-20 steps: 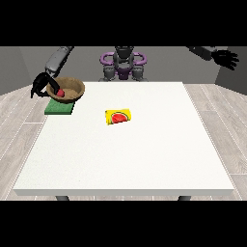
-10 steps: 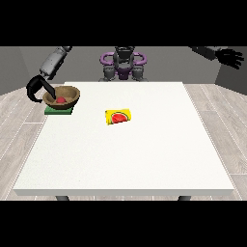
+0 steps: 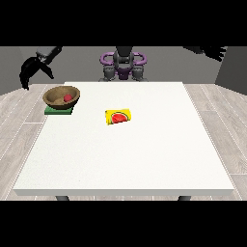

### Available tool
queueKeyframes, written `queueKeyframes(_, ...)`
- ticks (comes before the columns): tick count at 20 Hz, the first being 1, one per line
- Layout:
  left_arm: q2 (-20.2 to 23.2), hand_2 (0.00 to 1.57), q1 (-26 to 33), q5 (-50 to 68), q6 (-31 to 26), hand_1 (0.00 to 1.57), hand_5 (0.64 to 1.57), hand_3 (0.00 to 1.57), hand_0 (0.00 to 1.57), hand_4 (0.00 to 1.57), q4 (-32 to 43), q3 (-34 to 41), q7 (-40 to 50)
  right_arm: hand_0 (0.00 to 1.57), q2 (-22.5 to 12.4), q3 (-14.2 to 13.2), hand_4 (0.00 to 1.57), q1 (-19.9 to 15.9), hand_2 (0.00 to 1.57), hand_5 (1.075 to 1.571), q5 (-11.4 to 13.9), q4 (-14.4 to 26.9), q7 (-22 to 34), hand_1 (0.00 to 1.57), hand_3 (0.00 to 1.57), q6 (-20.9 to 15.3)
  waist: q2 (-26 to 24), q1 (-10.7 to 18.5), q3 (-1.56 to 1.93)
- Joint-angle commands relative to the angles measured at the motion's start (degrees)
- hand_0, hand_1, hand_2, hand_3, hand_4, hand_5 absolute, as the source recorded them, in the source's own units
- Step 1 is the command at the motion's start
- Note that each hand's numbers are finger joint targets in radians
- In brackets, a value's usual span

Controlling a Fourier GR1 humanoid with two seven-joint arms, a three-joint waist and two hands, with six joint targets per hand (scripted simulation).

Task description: Pick the cup and pour the ball into the bowl, then pick the bowl and place it on the pad

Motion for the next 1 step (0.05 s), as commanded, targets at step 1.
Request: queueKeyframes(1, -3.94, 0.00, 3.94, -2.70, 2.30, 0.00, 1.559, 0.00, 0.00, 0.90, 1.66, -2.73, 0.82, 0.00, 1.76, 1.99, 0.48, -2.35, 0.00, 1.434, -1.40, -4.18, 1.86, 0.00, 0.00, 6.73, -9.18, -3.35, -0.16)
